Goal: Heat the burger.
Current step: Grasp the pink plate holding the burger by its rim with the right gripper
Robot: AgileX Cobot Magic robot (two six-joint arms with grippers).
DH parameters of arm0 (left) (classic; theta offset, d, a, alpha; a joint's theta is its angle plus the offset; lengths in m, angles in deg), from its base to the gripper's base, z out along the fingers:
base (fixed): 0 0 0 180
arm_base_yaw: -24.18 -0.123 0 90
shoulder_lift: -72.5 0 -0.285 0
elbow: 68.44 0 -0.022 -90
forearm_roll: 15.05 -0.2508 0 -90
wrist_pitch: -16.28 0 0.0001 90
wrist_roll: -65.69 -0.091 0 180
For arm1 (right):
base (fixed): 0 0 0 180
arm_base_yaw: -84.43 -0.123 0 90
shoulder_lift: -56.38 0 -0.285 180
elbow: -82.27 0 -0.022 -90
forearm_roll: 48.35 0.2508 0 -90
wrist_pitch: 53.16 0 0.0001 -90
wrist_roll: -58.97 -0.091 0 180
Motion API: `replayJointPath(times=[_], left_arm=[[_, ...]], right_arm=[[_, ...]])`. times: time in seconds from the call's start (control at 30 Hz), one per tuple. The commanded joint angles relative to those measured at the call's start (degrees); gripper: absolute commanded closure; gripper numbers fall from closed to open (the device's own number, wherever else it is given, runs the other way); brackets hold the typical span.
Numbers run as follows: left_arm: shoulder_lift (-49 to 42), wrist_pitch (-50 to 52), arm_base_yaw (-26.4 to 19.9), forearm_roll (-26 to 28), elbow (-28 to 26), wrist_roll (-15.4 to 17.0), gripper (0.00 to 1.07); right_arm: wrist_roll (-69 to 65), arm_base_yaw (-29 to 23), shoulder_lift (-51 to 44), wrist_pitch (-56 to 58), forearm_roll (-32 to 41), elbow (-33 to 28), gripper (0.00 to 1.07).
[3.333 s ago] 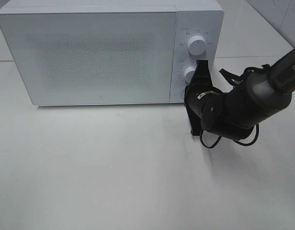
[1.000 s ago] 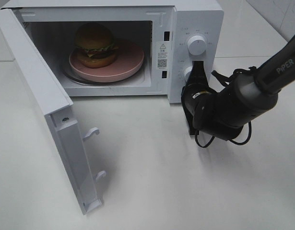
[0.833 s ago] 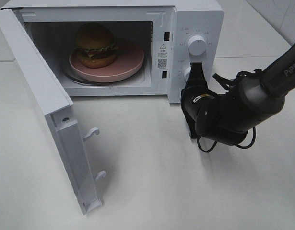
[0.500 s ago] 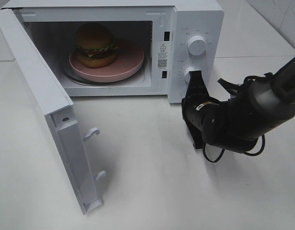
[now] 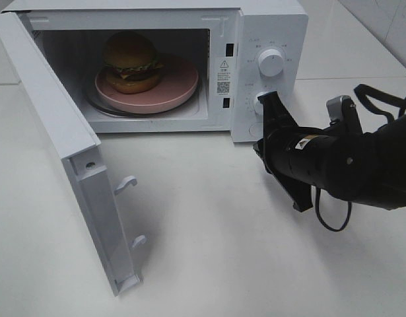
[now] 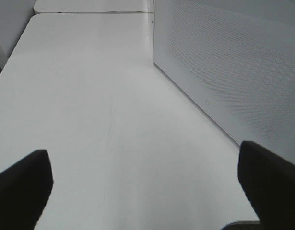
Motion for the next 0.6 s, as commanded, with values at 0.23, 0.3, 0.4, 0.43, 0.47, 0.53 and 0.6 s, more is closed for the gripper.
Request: replayJointPath(times=[0.23,0.3,0.4,0.43,0.47,0.53,0.6], left_arm=[[-1.1,0.6,-0.2,-0.2,0.1,0.3,0.06],[-1.1,0.6,-0.2,-0.2,0.1,0.3,0.06],[-1.1,0.6,-0.2,-0.2,0.1,0.3,0.06],[-1.1,0.6,-0.2,-0.2,0.1,0.3,0.06],[-1.1,0.6,-0.2,-0.2,0.1,0.3,0.06],[-1.1,0.6,-0.2,-0.2,0.1,0.3,0.06],[-1.1,0.6,-0.2,-0.2,0.1,0.3,0.06]], right_arm=[[19.9,0.0,-10.8,15.2,-4.0,-0.9,1.06],[26.3,0.0,-12.6,18.4,-4.0,-0.9,1.06],[32.9,0.0,-14.6,23.7,-4.0,-0.7,1.06],[32.9,0.0,-14.6,23.7,-4.0,-0.7,1.06],[38.0,0.0,-15.8,27.8,-4.0,-0.1,1.06],[40.9,0.0,-16.2,30.3,-4.0,0.5,1.06],[47.0,0.0,-16.8,35.9,-4.4,1.7,1.06]])
